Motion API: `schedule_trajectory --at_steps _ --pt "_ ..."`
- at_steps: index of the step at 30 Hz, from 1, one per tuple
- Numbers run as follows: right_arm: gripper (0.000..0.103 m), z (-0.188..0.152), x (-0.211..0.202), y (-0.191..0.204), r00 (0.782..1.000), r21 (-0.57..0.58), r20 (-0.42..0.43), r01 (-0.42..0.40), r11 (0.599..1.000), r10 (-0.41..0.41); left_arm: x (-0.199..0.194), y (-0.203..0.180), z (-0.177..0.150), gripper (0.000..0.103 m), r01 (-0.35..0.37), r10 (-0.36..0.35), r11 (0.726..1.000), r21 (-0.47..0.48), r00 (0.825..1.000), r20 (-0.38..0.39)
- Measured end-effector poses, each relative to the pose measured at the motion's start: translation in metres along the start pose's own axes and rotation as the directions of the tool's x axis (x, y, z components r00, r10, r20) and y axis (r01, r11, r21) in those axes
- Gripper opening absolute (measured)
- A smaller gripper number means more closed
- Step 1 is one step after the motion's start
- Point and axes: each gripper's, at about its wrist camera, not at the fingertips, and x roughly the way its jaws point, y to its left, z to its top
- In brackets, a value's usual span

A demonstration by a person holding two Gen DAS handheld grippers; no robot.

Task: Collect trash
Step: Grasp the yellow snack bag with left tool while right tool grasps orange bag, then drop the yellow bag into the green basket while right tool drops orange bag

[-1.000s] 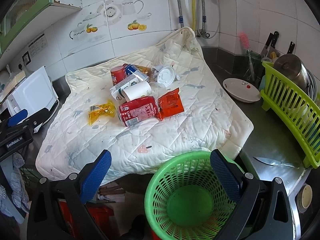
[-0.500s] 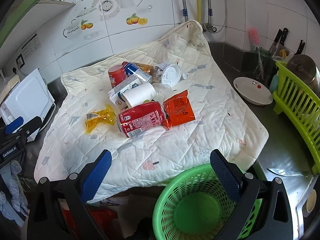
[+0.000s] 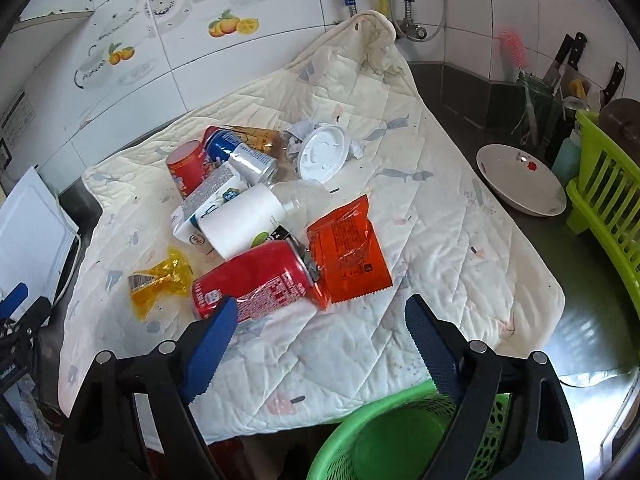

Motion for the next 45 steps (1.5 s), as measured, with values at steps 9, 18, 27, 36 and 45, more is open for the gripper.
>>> schedule_trajectory --at_steps 9,18,27,36,45 --pt "0.066 0.032 0.052 -0.022 0.998 0.027 -0.057 0.006 1.0 -0.004 0.053 -0.005 0.005 0.094 0.18 -0.168 0.975 0.132 0.981 -0.098" --pt "0.058 0.047 0.099 -0.045 0.992 0.1 -0.122 -0.02 0.995 0.032 0.099 -0.019 0.009 0.092 0.285 -0.242 0.928 0.24 0.951 -0.193" --pt "0.046 0.055 0.137 -0.054 0.976 0.169 -0.185 -0.081 0.982 0.112 0.127 -0.031 0.006 0.092 0.344 -0.276 0.894 0.287 0.927 -0.253" --pt "0.017 0.052 0.123 -0.044 0.983 0.11 -0.152 -0.088 0.99 0.104 0.142 -0.033 0.003 0.049 0.397 -0.318 0.884 0.247 0.898 -0.305" --pt "0.008 0.047 0.075 -0.037 0.997 0.057 -0.055 -0.046 0.997 0.049 0.136 -0.034 -0.001 0.022 0.387 -0.319 0.898 0.21 0.901 -0.296"
